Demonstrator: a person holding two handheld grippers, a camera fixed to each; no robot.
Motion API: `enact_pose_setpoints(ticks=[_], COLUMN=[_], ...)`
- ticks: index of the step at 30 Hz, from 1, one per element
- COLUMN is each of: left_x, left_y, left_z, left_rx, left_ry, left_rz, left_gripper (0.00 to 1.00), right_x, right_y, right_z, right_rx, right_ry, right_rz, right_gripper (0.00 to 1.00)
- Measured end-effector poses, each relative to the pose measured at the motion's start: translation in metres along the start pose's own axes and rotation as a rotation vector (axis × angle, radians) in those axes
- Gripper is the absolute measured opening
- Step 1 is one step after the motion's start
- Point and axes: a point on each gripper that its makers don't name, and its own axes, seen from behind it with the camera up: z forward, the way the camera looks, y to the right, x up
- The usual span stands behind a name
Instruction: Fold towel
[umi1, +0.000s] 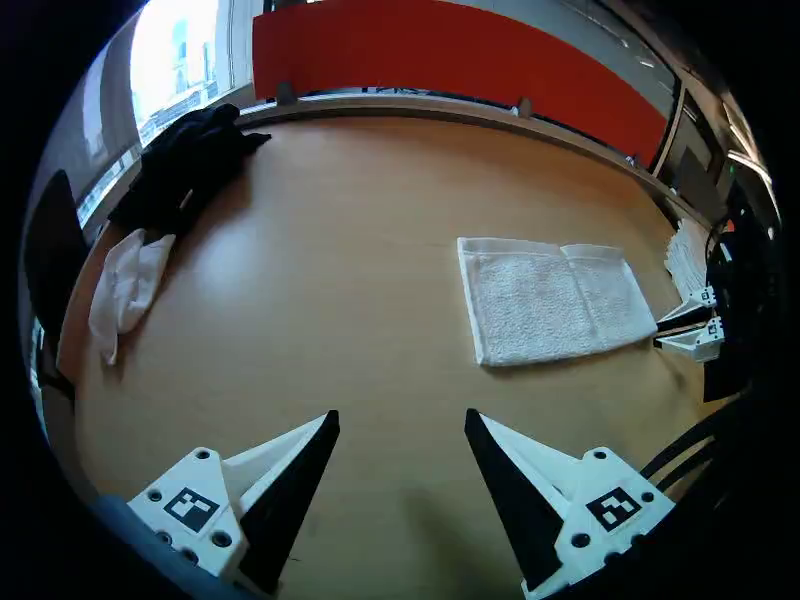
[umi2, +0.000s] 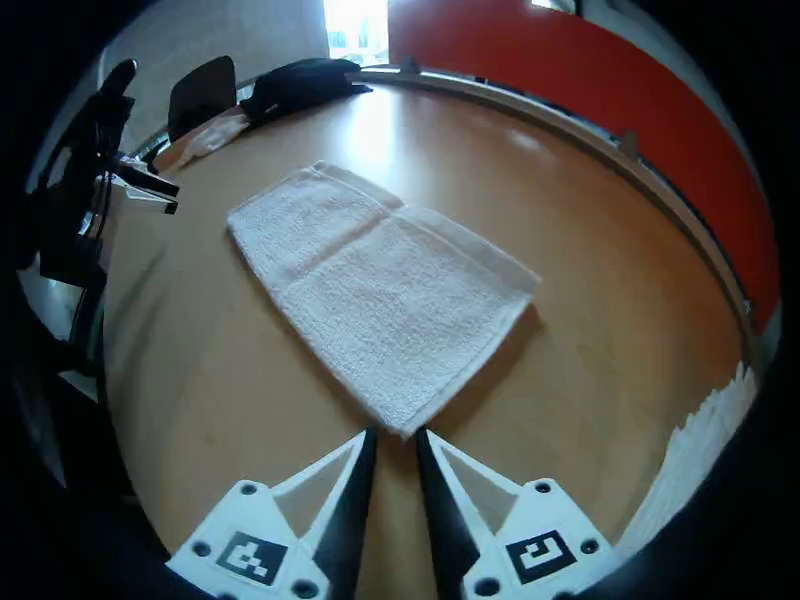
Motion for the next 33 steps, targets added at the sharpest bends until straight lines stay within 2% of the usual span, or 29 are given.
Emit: enact_pose_setpoints(ticks=[8,12,22,29,33], left_x=[0.002,0.002,0.004,0.009,0.011], left_y=[-0.002,-0.003,-0.004,-0.005,-0.005], left_z=[0.000,0.000,0.000,-0.001,-0.002], left_rx=[0.001,0.001,0.003,0.003,0.003], left_ry=[0.003,0.002,0.006,0.015,0.019], left_rz=[0.002,0.001,0.003,-0.003,-0.004], left_gripper=[0.93,0.93,0.93,0.93,0.93], right_x=[0.001,0.001,0.013,0.031,0.041], right_y=[0.004,0.007,0.014,0.020,0.024], right_z=[-0.001,-0.001,-0.011,-0.029,-0.042], right_rx=[-0.016,-0.030,-0.057,-0.095,-0.118], right_ry=[0.003,0.001,0.039,0.090,0.124], right_rz=[-0.009,-0.013,0.007,0.005,0.024], right_gripper=[0.23,0.04,0.05,0.05,0.05])
